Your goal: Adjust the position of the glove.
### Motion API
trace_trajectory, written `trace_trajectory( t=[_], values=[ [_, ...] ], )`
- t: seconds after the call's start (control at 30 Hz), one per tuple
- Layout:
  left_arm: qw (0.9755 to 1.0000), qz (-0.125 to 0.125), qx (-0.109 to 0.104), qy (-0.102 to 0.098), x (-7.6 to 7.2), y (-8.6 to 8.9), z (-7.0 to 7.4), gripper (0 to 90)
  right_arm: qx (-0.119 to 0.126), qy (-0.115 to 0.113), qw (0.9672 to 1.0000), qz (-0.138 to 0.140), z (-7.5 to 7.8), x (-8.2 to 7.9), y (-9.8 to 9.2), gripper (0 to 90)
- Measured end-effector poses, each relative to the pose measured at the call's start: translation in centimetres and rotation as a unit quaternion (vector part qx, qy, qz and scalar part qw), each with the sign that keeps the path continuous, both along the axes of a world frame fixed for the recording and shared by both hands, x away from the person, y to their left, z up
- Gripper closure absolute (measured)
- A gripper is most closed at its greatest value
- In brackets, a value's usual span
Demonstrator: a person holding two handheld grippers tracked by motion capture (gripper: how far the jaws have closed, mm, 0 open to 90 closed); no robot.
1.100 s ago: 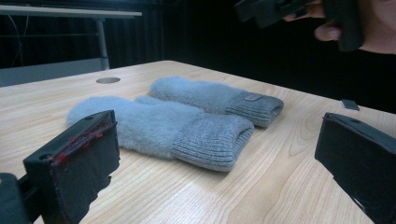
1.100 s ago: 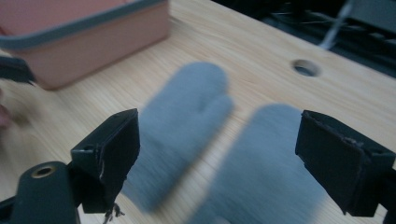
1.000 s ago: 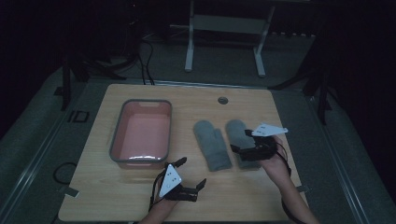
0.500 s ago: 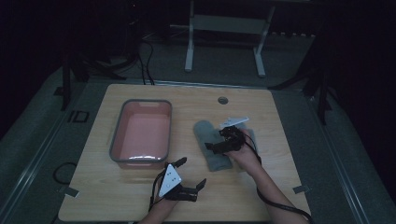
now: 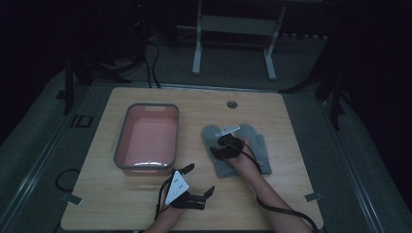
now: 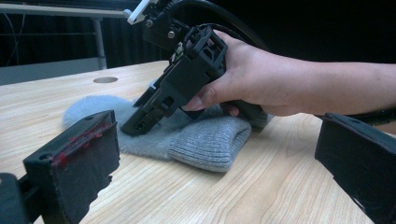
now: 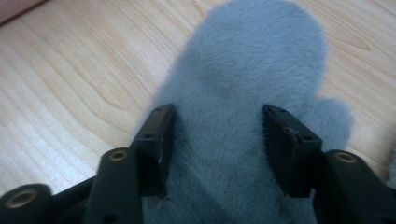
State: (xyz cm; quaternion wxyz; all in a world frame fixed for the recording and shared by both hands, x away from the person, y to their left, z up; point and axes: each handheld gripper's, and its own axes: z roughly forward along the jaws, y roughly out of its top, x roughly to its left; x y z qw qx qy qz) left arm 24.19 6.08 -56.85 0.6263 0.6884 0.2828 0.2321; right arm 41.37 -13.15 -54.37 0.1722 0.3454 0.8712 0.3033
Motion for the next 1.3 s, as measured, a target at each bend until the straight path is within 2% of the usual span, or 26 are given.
trace_trajectory(
  t=[0.1, 0.2, 0.27, 0.4, 0.47, 0.53, 0.63, 0.7, 0.77, 0.83, 0.9, 1.03, 1.07, 1.13, 1.2, 1.3],
  values=[
    [1.0, 0.001, 0.001, -0.001, 0.0, 0.0, 0.0, 0.1, 0.003, -0.007, 0.9997, -0.023, -0.2, -0.3, 0.3, 59.8],
    [1.0, 0.001, 0.002, -0.001, 0.0, 0.0, 0.0, 0.1, -0.002, -0.026, 0.9991, -0.034, -0.2, -1.0, 0.7, 74.1],
    [1.0, 0.001, 0.001, 0.0, 0.0, 0.0, 0.0, 0.1, 0.007, -0.023, 0.9983, -0.053, 0.1, -1.3, 0.8, 79.3],
    [1.0, 0.001, 0.0, 0.0, 0.0, 0.0, 0.0, 0.1, 0.04, -0.014, 0.9943, -0.097, 1.3, -1.8, 0.5, 81.2],
    [1.0, 0.001, 0.001, 0.0, 0.0, 0.0, 0.0, 0.1, 0.046, -0.013, 0.9901, -0.132, 2.2, -2.1, 0.2, 81.5],
    [1.0, 0.001, 0.0, 0.0, 0.0, 0.0, 0.0, 0.1, 0.061, -0.006, 0.9866, -0.151, 2.8, -2.4, -0.1, 81.6],
    [1.0, 0.001, 0.0, 0.0, 0.0, 0.0, 0.0, 0.1, 0.058, -0.013, 0.983, -0.174, 3.4, -2.8, -0.2, 81.8],
    [1.0, 0.0, 0.001, -0.001, 0.0, 0.0, 0.0, 0.1, 0.052, -0.014, 0.9827, -0.177, 3.2, -2.7, -0.2, 81.9],
    [1.0, 0.0, 0.001, -0.001, 0.0, 0.0, 0.0, 0.1, 0.045, -0.004, 0.9844, -0.17, 2.8, -2.4, -0.1, 81.9],
    [1.0, 0.0, 0.0, 0.0, 0.0, 0.0, 0.0, 0.1, 0.042, 0.008, 0.9844, -0.171, 2.2, -2.1, -0.1, 81.9],
    [1.0, 0.0, 0.0, 0.0, 0.0, 0.0, 0.0, 0.1, 0.034, 0.01, 0.9843, -0.173, 1.5, -1.8, -0.1, 81.8],
    [1.0, 0.0, 0.0, 0.0, 0.0, 0.0, 0.0, 0.1, 0.028, 0.011, 0.9864, -0.161, 1.0, -1.5, 0.0, 81.5],
    [1.0, 0.0, 0.0, 0.0, 0.0, 0.0, 0.0, 0.1, 0.033, 0.021, 0.9888, -0.144, 0.9, -1.2, -0.1, 80.5],
    [1.0, 0.0, 0.0, 0.0, 0.0, 0.0, 0.0, 0.1, 0.04, 0.03, 0.9892, -0.138, 0.8, -0.8, -0.3, 77.5],
    [1.0, 0.0, 0.0, 0.0, 0.0, 0.0, 0.0, 0.1, 0.042, 0.03, 0.9896, -0.134, 0.7, -0.7, -0.5, 72.0],
    [1.0, 0.0, 0.0, 0.001, 0.0, 0.0, 0.0, 0.1, 0.051, 0.033, 0.989, -0.135, 1.1, -0.8, -0.5, 58.2]
  ],
)
